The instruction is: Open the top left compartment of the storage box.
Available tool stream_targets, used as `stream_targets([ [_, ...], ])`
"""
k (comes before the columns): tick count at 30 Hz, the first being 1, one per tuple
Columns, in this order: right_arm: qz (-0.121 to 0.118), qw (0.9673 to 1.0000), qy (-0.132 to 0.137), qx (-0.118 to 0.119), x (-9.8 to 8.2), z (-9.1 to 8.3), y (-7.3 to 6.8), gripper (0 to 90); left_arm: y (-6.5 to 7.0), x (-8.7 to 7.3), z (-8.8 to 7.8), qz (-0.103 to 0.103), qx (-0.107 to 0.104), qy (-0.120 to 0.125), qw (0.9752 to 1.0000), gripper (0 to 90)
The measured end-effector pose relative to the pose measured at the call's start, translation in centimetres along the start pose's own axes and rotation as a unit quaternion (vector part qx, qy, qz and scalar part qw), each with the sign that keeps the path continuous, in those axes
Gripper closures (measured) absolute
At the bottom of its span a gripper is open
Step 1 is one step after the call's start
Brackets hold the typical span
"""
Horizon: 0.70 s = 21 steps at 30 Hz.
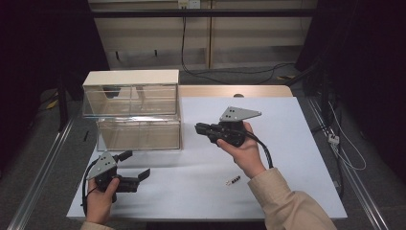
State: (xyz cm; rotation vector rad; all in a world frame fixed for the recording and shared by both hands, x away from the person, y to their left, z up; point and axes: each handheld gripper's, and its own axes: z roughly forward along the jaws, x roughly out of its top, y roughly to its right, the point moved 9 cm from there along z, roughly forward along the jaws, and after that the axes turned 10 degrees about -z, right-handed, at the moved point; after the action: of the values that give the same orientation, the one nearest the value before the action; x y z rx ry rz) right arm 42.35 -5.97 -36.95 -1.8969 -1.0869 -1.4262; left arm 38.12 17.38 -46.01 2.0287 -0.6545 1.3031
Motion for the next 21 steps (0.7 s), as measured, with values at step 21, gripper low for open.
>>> stream_targets([
  [21, -0.015, 0.9994, -0.007, 0.031, 2.4, 4.9, -1.3, 90.0, 0.1, 0.0, 0.0, -0.001, -0.003, -0.001, 1.0000, 3.0],
])
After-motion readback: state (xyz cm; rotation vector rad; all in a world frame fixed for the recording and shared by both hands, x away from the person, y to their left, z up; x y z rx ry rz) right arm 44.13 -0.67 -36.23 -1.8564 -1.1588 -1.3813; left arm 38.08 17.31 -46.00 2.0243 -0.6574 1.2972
